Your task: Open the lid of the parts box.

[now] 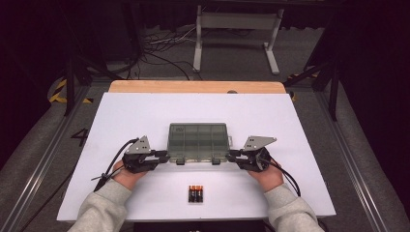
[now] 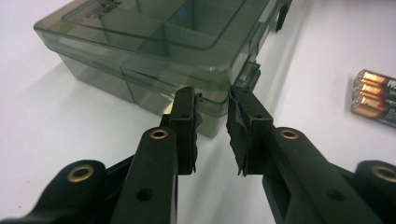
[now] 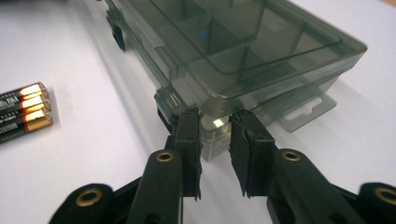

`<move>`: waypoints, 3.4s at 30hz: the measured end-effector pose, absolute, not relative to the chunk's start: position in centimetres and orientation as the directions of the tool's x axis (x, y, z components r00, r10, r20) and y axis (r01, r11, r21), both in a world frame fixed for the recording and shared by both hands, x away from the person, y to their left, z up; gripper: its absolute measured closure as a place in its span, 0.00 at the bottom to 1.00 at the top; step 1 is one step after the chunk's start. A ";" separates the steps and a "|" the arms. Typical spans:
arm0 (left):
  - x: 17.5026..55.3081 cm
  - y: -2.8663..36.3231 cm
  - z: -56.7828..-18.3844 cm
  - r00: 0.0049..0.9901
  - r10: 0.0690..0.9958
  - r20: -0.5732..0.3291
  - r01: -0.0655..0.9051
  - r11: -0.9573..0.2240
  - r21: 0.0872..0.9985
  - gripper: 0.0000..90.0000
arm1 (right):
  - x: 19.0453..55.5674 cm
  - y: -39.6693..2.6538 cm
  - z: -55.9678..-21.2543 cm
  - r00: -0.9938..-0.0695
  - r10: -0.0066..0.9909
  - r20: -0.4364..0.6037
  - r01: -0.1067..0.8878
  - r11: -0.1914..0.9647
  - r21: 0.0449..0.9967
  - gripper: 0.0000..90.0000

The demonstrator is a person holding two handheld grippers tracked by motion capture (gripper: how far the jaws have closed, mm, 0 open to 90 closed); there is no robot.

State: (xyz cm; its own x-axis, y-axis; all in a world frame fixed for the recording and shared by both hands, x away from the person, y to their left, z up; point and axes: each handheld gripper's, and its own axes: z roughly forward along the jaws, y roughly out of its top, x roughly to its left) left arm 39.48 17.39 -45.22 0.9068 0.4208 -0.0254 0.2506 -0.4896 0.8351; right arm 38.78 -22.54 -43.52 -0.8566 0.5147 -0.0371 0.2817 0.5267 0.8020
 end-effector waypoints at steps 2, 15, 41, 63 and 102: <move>39.4 17.5 -45.1 0.905 0.425 -0.033 0.253 -0.472 0.845 0.82 | 38.7 -22.6 -43.3 -0.857 0.514 -0.035 0.275 0.514 0.813 0.85; 39.5 17.6 -44.6 0.901 0.430 -0.052 0.226 -0.363 0.904 0.85 | 38.5 -22.7 -42.9 -0.856 0.517 -0.005 0.244 0.413 0.877 0.93; 39.6 17.4 -44.6 0.888 0.456 -0.058 0.212 -0.296 0.931 0.86 | 39.5 -21.8 -42.0 -0.778 0.617 -0.120 0.213 0.439 0.873 0.38; 38.4 15.2 -45.3 0.918 0.380 0.110 0.118 -0.529 0.840 0.76 | 41.7 -20.9 -39.1 -0.779 0.619 -0.106 0.206 0.412 0.888 0.43; 38.7 15.1 -45.6 0.925 0.374 0.074 0.139 -0.511 0.848 0.76 | 48.7 -19.8 -37.0 -0.732 0.676 -0.090 0.222 0.360 0.906 0.67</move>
State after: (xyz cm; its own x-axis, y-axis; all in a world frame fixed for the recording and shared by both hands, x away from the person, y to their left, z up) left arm 38.66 15.09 -45.63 0.9247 0.3735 0.0735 0.1388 -0.5107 0.8485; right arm 48.67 -19.77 -36.98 -0.7316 0.6758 -0.0895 0.2217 0.3601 0.9062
